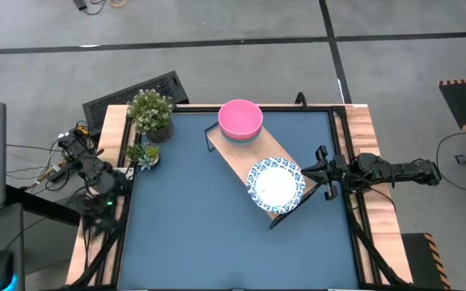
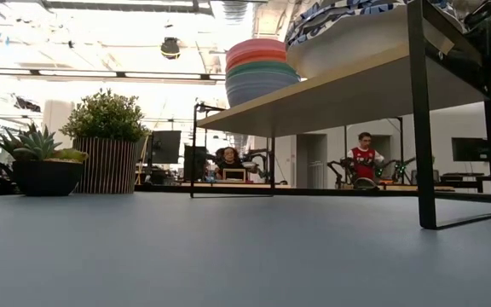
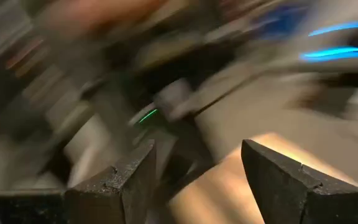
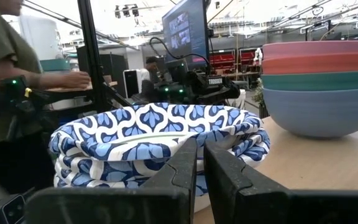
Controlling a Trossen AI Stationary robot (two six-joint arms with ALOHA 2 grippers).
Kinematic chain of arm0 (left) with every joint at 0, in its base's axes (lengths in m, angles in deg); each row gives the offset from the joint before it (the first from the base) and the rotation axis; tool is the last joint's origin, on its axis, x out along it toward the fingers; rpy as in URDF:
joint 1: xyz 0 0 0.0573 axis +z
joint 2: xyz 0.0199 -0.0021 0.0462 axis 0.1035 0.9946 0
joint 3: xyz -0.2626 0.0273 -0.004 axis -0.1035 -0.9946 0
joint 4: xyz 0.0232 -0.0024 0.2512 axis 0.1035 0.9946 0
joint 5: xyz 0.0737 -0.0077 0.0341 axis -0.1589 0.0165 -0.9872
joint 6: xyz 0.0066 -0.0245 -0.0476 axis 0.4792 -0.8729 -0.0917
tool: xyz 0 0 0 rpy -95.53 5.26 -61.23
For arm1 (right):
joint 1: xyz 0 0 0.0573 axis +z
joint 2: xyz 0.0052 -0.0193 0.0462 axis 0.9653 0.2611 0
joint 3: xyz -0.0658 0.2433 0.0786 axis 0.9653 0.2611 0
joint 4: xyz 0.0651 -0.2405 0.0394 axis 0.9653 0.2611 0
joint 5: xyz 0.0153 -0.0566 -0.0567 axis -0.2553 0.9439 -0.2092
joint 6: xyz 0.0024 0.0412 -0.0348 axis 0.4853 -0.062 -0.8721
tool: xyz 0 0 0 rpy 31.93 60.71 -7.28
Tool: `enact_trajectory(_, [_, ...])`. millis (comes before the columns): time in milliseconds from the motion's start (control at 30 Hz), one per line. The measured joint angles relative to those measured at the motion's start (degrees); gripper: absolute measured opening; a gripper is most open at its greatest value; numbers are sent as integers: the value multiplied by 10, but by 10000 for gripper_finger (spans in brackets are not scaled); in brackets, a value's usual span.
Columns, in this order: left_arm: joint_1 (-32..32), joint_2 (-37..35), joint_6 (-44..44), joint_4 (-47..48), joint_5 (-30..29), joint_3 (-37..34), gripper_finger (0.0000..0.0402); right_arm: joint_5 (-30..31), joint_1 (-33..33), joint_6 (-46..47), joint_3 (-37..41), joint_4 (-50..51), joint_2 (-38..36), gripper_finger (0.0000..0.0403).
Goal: Place and stack plates onto a shelf
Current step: Return to Home Position
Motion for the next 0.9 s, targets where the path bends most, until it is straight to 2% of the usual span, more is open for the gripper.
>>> enact_trajectory(67, [-1, 0, 86, 8, 169, -1, 221, 0, 0, 0, 0, -2, 0, 58])
enact_trajectory(100, [-2, -1, 111, 11, 235, -2, 221, 0, 0, 0, 0, -2, 0, 58])
enact_trajectory(133, [-1, 0, 123, 10, 264, -2, 222, 0, 0, 0, 0, -2, 0, 58])
enact_trajectory(167, [-2, -1, 127, 13, 265, -2, 222, 0, 0, 0, 0, -2, 0, 58])
enact_trajectory(233, [-5, -4, 120, 15, 224, -2, 222, -1, 0, 0, 0, -2, 0, 58])
enact_trajectory(367, [-4, -3, 77, 9, 73, 0, 222, -1, 0, 0, 0, -3, 0, 58])
enact_trajectory(533, [-4, -4, 39, 0, -47, 1, 222, -1, 0, 0, 0, -4, 0, 58])
enact_trajectory(700, [-4, -4, 40, -1, -125, 1, 222, -1, 0, 0, 0, -4, 0, 58])
enact_trajectory(900, [-4, -4, 35, -2, -189, 1, 222, -1, 0, 0, 0, -4, 0, 58])
